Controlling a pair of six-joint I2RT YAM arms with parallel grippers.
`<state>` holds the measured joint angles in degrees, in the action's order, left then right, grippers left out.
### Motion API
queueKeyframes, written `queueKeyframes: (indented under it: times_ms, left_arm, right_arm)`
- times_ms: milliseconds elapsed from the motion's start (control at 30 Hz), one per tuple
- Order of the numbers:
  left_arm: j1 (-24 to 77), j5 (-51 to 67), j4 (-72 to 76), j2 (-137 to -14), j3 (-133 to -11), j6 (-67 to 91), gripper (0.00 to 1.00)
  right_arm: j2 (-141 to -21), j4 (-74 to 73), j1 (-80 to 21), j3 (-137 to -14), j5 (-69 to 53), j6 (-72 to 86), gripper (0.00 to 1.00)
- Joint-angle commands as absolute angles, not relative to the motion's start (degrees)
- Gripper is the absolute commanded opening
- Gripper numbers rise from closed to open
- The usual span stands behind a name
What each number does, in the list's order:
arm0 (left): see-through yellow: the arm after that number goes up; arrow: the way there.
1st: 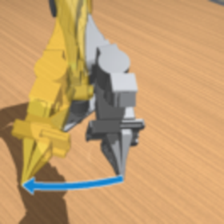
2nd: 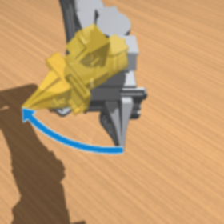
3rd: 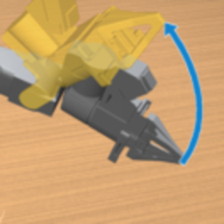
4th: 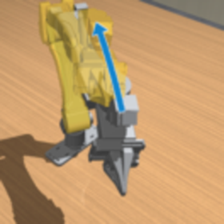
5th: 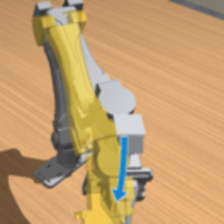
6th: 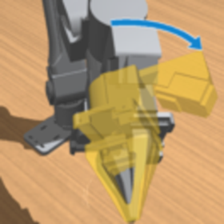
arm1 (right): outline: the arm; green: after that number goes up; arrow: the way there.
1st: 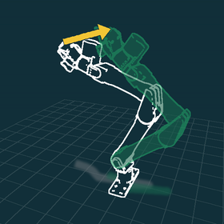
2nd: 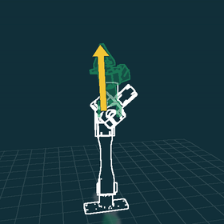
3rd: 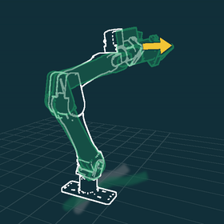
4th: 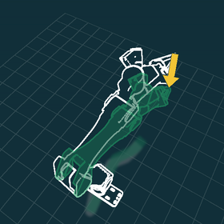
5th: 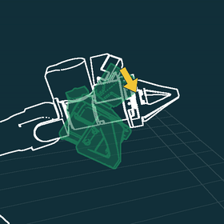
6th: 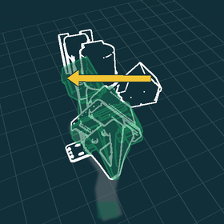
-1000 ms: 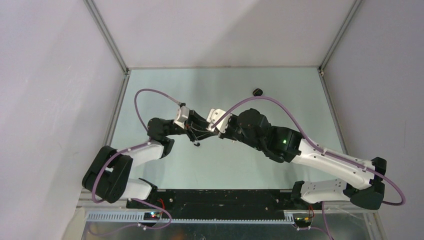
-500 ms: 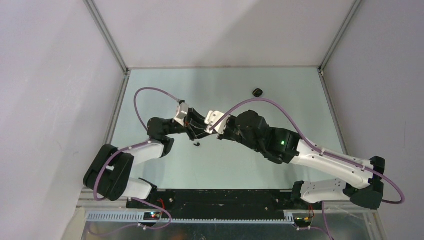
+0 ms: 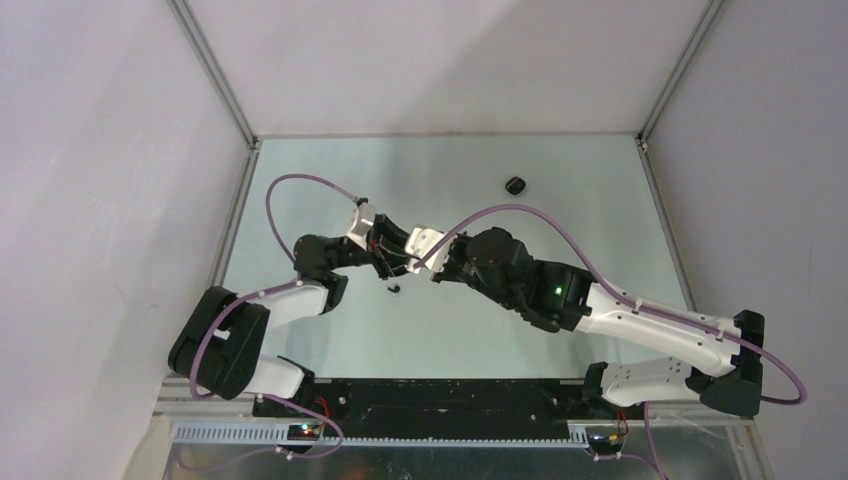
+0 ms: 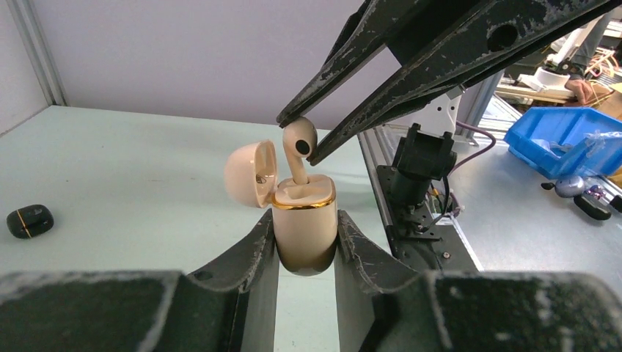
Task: Insert the wireless bluetooth earbuds into the charging case
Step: Place the earbud in the charging case.
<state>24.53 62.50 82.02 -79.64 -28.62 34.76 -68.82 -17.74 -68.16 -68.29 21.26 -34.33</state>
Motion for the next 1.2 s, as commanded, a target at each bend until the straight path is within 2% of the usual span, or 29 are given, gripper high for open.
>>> queueKeyframes:
  times_ms: [0, 467, 1033, 1167]
  left_arm:
    - [24.0, 60.7, 86.8, -79.4, -31.1, 35.7, 0.0]
    - [23.0, 59.1, 87.3, -80.2, -31.6, 37.8, 0.0]
    - [21.9, 57.5, 87.2, -80.8, -32.2, 40.8, 0.0]
    - [21.9, 57.8, 87.2, -80.9, -32.2, 40.7, 0.0]
  right_arm:
    - [-69.1, -17.0, -68.8, -68.0, 21.5, -34.3, 0.07]
    - [-68.6, -18.5, -68.9, -68.1, 17.8, -31.6, 0.1]
    - [-71.4, -13.9, -70.3, -68.1, 23.7, -29.5, 0.07]
    - [-71.9, -13.4, -70.8, -68.0, 24.3, -29.7, 0.12]
